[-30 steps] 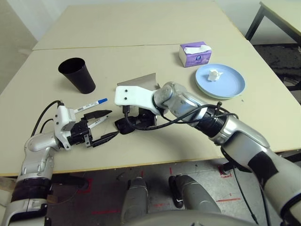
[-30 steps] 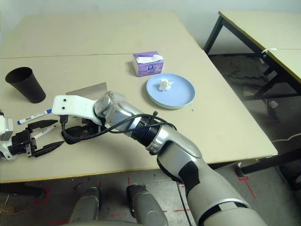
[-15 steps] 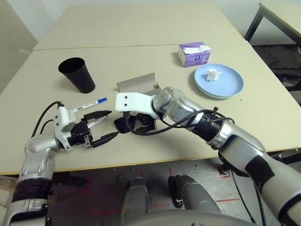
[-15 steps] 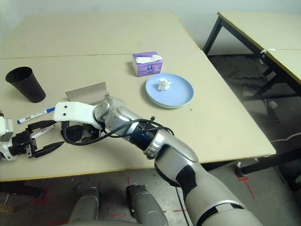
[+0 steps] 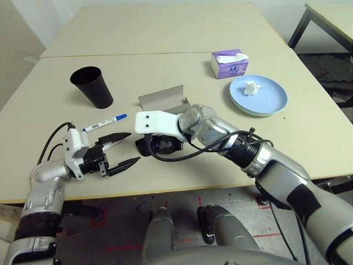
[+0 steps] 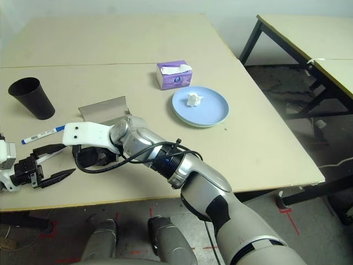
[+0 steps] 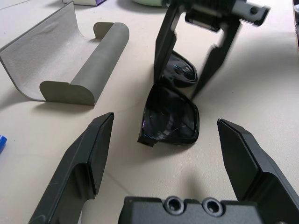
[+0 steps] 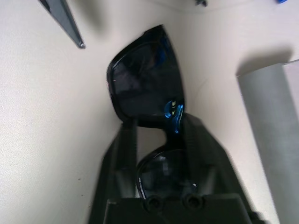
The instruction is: Organize and tidy the items on the table.
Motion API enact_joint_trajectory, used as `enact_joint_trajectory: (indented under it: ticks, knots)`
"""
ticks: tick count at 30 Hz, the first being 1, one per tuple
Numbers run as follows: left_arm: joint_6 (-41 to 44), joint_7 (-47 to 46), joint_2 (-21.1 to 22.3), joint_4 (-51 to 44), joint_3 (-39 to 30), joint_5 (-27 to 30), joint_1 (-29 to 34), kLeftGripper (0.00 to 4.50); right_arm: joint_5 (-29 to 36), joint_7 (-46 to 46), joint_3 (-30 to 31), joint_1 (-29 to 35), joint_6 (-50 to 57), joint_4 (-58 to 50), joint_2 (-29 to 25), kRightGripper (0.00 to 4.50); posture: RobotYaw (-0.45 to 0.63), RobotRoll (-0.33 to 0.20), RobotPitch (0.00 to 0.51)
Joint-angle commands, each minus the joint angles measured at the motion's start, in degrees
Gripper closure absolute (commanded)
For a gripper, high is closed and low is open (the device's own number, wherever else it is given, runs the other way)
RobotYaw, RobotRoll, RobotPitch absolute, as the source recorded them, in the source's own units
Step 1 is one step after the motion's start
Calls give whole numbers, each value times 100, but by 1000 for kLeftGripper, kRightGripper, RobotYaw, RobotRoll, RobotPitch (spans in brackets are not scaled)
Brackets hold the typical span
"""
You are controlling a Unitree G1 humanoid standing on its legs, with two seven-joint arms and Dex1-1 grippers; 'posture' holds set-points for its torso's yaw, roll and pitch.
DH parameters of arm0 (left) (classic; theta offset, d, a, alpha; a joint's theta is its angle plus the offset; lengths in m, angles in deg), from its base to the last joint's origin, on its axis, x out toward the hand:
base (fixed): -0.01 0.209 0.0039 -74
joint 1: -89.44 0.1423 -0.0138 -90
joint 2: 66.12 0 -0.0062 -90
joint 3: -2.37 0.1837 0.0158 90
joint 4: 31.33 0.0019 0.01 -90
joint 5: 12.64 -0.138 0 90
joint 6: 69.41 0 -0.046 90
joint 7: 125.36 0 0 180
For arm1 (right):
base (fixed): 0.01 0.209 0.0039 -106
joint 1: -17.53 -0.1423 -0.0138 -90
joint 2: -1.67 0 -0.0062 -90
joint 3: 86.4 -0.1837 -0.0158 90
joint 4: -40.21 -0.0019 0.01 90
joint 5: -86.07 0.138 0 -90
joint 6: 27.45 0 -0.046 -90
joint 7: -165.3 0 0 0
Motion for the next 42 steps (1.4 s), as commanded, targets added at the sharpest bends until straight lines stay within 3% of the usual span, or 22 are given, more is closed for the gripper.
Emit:
enact_joint_trajectory:
  ticks: [1, 4, 19, 32, 42]
  knots:
    - [-1, -7, -48, -107, -24, 26, 102, 0, -14, 163, 85, 115, 27, -159, 62, 3770, -3, 0, 167]
    - [24, -34, -67, -177, -22, 28, 137, 0, -34, 232, 53, 110, 45, -238, 85, 4485, -2, 0, 167]
    - [63, -69, -155, -231, 22, 75, 85, 0, -123, 345, 42, 207, 89, -277, 103, 4494, -11, 0, 170]
    - [183, -187, -175, -465, -15, 88, 198, 0, -578, 128, 24, 292, -1028, 1216, 141, 4494, 1, 0, 174]
    - [206, -247, -175, -481, -10, 66, 146, 0, -756, 158, -147, 314, -1153, 1370, 222, 1164, -1, 0, 169]
